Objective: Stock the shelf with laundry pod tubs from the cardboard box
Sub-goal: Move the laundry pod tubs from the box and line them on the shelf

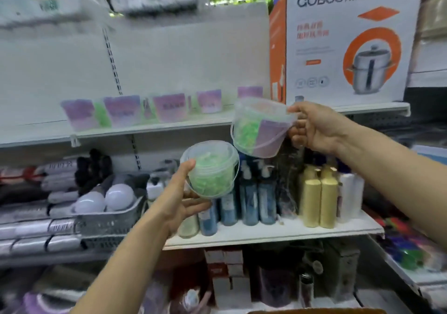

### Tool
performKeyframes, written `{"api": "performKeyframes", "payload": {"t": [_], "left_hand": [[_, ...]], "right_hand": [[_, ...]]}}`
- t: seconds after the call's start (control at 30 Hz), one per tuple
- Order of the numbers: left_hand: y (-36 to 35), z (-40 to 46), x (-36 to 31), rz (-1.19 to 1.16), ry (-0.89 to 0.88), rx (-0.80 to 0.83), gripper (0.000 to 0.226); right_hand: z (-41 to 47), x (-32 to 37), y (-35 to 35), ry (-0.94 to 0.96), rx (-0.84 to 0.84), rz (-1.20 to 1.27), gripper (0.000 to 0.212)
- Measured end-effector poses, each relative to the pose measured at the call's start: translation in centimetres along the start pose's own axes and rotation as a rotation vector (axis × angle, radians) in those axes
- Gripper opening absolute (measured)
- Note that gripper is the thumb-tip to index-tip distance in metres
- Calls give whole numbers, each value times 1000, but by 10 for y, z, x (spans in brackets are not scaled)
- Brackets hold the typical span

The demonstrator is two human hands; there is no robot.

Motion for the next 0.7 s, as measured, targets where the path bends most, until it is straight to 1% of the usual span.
{"api": "performKeyframes", "payload": {"t": [0.13, 0.27, 0.4, 0.57, 0.7], "left_hand": [[15, -1, -34, -33, -35, -19, 55], [28, 4, -53, -53, -55, -18, 46], [41, 14, -64, -72, -63, -5, 41], [53, 28, -74, -61, -57, 7, 45], [55, 38, -77, -51, -55, 36, 48]], "right_hand": [[31, 17, -44, 27, 19, 99, 13], [67, 22, -86, 62, -36, 208, 9], [100, 9, -120, 49, -80, 241, 9], [130, -9, -139, 21, -113, 282, 30], [137, -12, -142, -39, -41, 240, 34]]}}
Point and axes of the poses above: each hand's wrist, its own z-axis towards the middle knuckle, its own y-axis out of the back of the hand, x = y × z, the point moved 6 cm from there along z, towards the middle knuckle, and after that the axes turned 9 degrees about y, right-handed, at the moved point
